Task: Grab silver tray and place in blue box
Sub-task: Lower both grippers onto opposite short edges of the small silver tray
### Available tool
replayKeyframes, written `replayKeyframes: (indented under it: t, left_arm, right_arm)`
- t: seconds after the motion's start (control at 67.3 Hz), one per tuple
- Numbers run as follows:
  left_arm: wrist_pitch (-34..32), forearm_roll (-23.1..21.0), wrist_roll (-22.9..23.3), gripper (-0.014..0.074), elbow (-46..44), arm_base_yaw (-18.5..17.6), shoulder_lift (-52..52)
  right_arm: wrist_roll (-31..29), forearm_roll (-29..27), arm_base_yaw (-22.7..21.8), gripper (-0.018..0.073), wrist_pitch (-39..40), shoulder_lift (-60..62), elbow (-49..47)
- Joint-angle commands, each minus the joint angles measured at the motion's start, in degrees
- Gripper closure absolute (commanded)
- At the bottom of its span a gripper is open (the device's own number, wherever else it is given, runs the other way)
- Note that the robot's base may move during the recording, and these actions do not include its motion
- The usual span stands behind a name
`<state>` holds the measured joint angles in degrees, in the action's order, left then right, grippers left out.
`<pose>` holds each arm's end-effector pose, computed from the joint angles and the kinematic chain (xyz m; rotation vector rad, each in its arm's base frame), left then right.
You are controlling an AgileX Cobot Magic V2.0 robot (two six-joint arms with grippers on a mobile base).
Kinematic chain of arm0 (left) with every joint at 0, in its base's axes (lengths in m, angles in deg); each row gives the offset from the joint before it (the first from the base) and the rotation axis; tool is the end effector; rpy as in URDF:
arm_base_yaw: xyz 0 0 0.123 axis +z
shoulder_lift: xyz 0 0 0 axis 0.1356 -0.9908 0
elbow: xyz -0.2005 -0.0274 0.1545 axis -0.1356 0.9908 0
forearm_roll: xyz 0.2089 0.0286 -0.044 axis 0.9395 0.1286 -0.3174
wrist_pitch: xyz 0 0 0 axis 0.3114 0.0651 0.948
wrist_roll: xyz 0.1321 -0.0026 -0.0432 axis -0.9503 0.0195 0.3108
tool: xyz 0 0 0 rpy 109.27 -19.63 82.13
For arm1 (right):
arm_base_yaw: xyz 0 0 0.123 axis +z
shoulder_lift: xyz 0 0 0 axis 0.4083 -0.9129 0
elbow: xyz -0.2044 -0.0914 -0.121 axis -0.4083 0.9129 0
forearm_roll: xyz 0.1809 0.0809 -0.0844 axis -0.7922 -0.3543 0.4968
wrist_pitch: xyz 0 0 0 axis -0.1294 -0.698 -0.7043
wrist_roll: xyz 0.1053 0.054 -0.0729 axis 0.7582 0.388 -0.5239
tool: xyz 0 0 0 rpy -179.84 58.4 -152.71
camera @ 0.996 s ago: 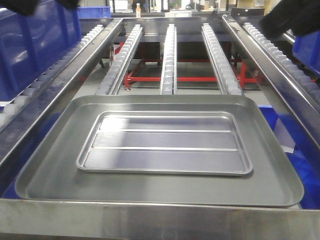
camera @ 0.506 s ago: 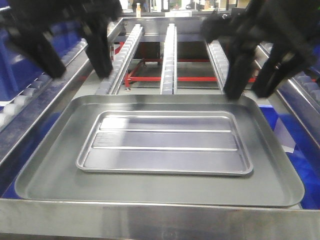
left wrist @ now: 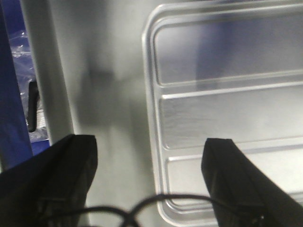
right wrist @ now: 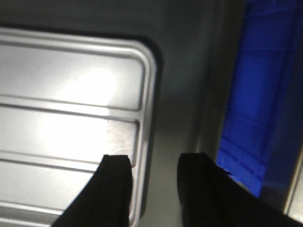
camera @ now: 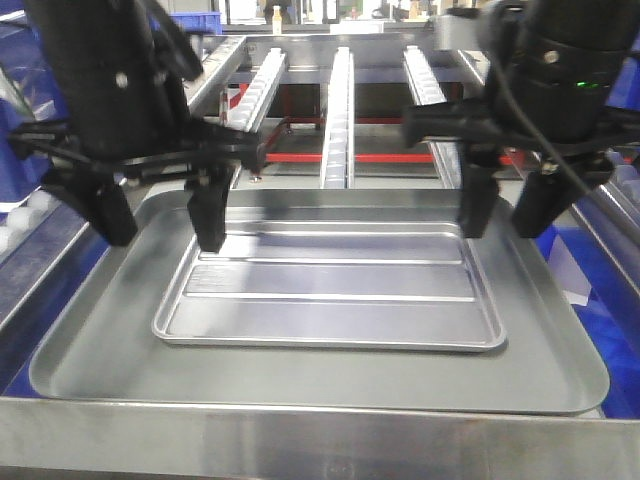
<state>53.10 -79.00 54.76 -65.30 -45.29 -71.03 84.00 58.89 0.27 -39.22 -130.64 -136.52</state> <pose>0.2770 -0.1917 0.1714 0.3165 2.7363 -0.1233 0.2907 0.1233 0.1810 0.0233 2.7361 0.1715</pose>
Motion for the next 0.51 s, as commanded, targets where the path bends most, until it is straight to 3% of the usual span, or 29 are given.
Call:
replayKeyframes:
  t: [0.0,0.491]
  left_arm:
    - [-1.6,1.0,0.9,0.0219,-2.0,0.1,1.9]
    - [-5.1,1.8,5.0,0.0219,-2.0,0.1,0.6]
  right_arm:
    - [-0.1,0.8,-0.2,0.0192,2.6,1.9,-2.0]
    - [-0.1,0.9,1.0,0.0196,4.8,-3.8,-2.0]
